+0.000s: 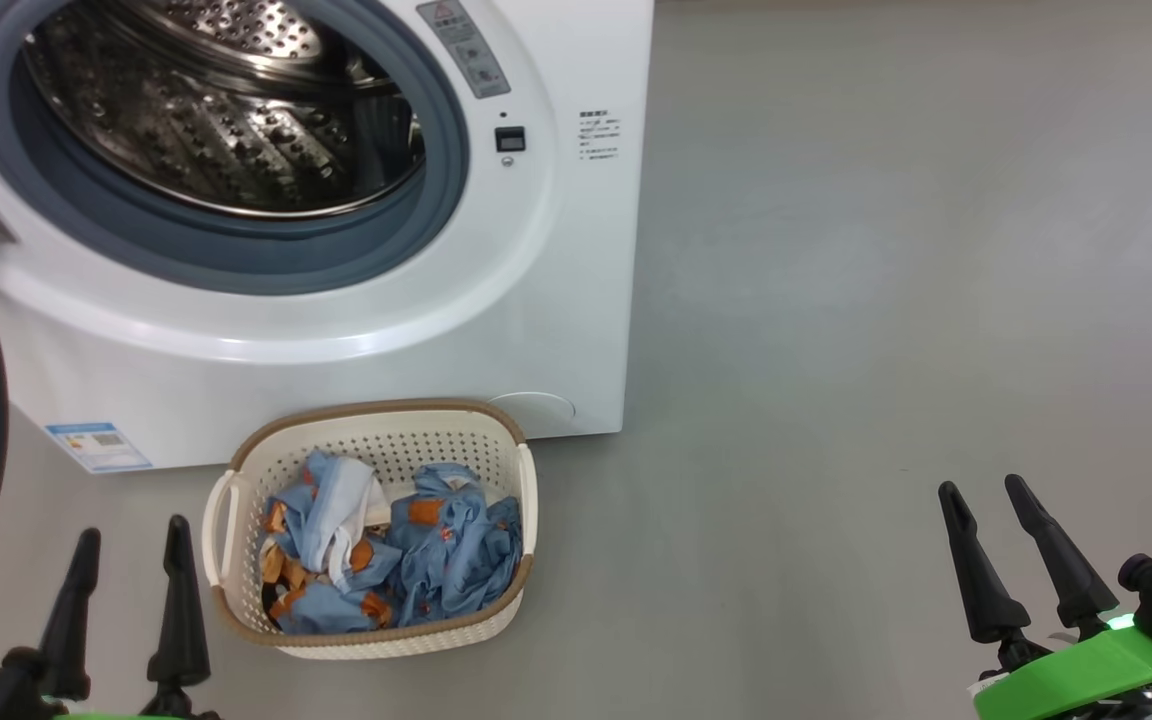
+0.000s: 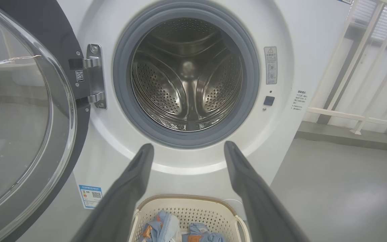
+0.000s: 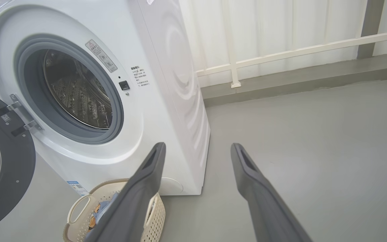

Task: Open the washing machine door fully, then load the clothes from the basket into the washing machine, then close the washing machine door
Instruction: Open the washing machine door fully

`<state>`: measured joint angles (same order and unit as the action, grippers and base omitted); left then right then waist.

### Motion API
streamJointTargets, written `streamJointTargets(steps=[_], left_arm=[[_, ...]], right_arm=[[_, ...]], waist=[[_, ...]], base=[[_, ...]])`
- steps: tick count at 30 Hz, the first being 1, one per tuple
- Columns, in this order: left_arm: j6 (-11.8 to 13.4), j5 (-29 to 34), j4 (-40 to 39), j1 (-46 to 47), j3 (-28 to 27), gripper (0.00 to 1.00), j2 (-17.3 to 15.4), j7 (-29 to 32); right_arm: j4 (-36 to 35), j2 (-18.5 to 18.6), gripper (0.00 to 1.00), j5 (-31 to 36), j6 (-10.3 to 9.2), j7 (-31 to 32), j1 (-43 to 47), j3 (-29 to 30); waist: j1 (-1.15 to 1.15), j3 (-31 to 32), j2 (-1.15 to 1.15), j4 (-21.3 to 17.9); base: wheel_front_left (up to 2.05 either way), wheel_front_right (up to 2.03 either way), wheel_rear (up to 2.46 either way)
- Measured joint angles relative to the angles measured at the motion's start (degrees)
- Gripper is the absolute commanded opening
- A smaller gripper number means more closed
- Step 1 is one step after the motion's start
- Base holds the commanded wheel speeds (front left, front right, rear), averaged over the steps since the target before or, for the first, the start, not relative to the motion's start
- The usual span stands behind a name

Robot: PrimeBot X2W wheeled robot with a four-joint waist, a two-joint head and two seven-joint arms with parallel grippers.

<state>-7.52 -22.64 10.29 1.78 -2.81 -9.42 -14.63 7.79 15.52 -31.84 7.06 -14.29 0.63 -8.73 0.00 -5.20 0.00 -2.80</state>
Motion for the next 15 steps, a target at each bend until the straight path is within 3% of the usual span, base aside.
streamJointTargets(steps=[15], left_arm=[[0.0, -0.41, -1.55, -3.37, 0.41, 1.0, 0.98, 0.0]], right_arm=[[-0.11, -0.51, 1.0, 0.0, 0.0, 0.0, 0.43, 0.73]], waist=[[0.0, 1.22, 0.0, -1.53]], base=[[0.0, 0.0, 0.0]])
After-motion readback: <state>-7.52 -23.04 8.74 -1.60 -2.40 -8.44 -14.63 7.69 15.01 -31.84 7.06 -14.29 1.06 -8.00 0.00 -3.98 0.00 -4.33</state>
